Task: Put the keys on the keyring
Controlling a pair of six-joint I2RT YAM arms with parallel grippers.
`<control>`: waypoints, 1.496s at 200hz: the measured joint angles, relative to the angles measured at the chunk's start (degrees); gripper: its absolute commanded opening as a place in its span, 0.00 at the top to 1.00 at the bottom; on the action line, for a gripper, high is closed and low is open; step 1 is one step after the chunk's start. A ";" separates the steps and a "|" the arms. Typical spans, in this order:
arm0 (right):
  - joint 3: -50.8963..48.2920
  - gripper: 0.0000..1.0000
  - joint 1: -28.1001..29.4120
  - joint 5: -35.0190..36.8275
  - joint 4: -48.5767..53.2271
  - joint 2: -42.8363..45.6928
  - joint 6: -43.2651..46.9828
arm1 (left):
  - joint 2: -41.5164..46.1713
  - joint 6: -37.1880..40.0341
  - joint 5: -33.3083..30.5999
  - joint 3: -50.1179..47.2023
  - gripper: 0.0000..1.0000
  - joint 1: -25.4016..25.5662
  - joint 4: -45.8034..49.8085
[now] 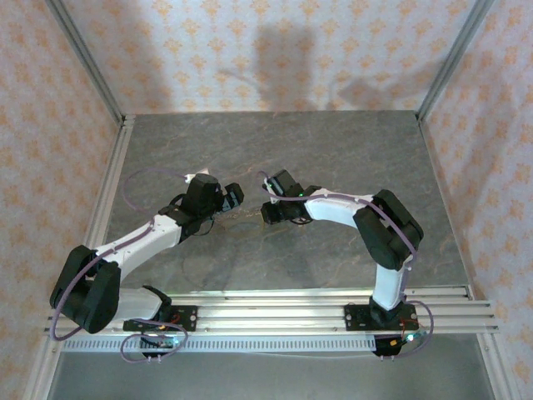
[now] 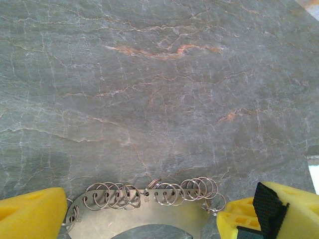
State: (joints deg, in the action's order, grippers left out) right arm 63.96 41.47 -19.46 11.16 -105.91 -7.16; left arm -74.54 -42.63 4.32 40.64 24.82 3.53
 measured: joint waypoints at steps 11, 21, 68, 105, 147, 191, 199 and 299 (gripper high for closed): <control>0.00 0.75 0.00 -0.02 0.00 -0.02 -0.02 | -0.02 0.00 0.00 0.00 0.02 0.00 0.00; 0.00 0.75 0.00 -0.02 0.00 -0.11 0.00 | -0.09 0.00 0.00 0.00 0.02 0.00 0.00; 0.00 0.75 0.00 0.00 -0.02 -0.87 0.00 | -0.61 0.00 0.00 0.00 0.02 0.00 0.00; 0.00 0.76 0.00 0.00 -0.02 -1.14 0.00 | -0.61 0.00 0.00 0.00 0.02 0.00 -0.13; 0.00 1.00 0.00 -0.02 -0.02 -1.14 0.61 | -0.63 0.00 0.00 0.00 0.02 0.00 -0.22; 0.00 1.00 0.00 0.00 0.39 0.37 0.63 | -0.44 -1.38 -0.52 0.11 0.00 0.00 0.52; 0.00 1.00 0.00 0.00 0.92 1.86 0.83 | -0.13 -1.73 -1.01 0.57 0.00 0.00 1.97; 2.67 1.00 -4.94 -11.15 -0.50 22.16 2.82 | 6.60 5.33 -0.35 13.62 0.12 -0.39 13.42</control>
State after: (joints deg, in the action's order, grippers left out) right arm 66.63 36.53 -30.61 10.66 -83.74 -4.34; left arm -67.94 -37.30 3.97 54.26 24.43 16.95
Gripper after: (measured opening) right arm 0.046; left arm 0.902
